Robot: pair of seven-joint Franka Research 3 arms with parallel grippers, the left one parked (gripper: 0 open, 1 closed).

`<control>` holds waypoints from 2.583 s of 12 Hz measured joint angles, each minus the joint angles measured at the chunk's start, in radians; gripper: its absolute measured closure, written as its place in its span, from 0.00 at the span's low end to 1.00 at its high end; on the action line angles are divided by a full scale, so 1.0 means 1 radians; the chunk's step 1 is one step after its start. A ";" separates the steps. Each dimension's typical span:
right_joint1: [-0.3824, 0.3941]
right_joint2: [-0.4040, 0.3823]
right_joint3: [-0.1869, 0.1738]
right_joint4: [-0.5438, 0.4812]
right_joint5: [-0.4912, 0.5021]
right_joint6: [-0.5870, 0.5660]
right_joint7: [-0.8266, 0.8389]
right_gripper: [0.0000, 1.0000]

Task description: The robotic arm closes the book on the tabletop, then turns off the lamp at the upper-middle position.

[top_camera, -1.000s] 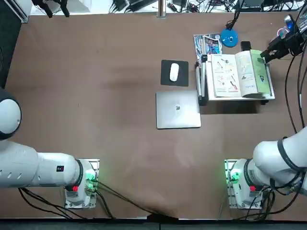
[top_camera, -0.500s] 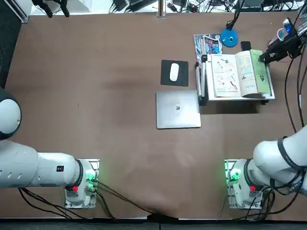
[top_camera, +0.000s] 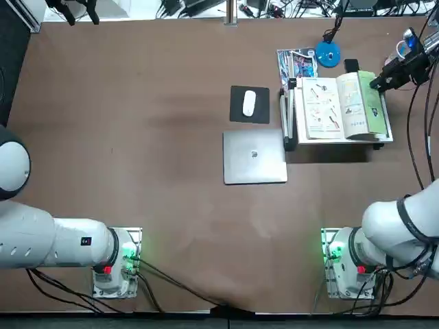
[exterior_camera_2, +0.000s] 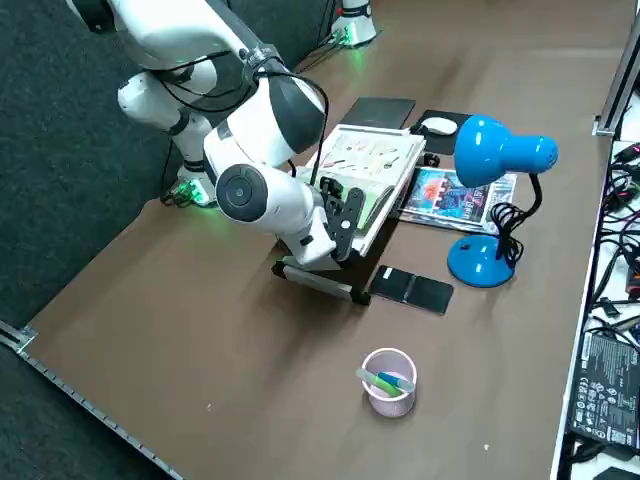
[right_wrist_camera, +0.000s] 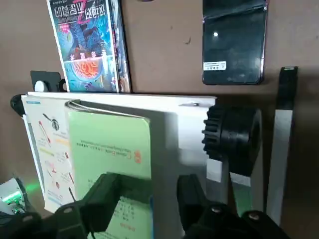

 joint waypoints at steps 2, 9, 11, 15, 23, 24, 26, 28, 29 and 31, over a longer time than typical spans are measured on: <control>0.000 0.000 0.000 0.000 0.001 -0.012 -0.007 0.31; 0.019 -0.022 0.014 0.004 0.008 -0.047 -0.016 0.37; 0.030 -0.023 0.020 0.004 0.015 -0.048 -0.016 0.37; 0.072 -0.032 0.025 0.006 0.028 -0.048 -0.009 0.42; 0.148 -0.102 0.027 0.014 0.031 -0.087 0.115 0.86; 0.151 -0.102 0.027 0.014 0.031 -0.087 0.116 0.87; 0.170 -0.103 0.027 0.015 0.022 -0.086 0.117 0.94; 0.195 -0.108 0.027 0.024 -0.021 -0.083 0.128 0.94; 0.213 -0.113 0.027 0.033 -0.054 -0.082 0.150 0.94; 0.260 -0.133 0.028 0.049 -0.129 -0.082 0.196 0.94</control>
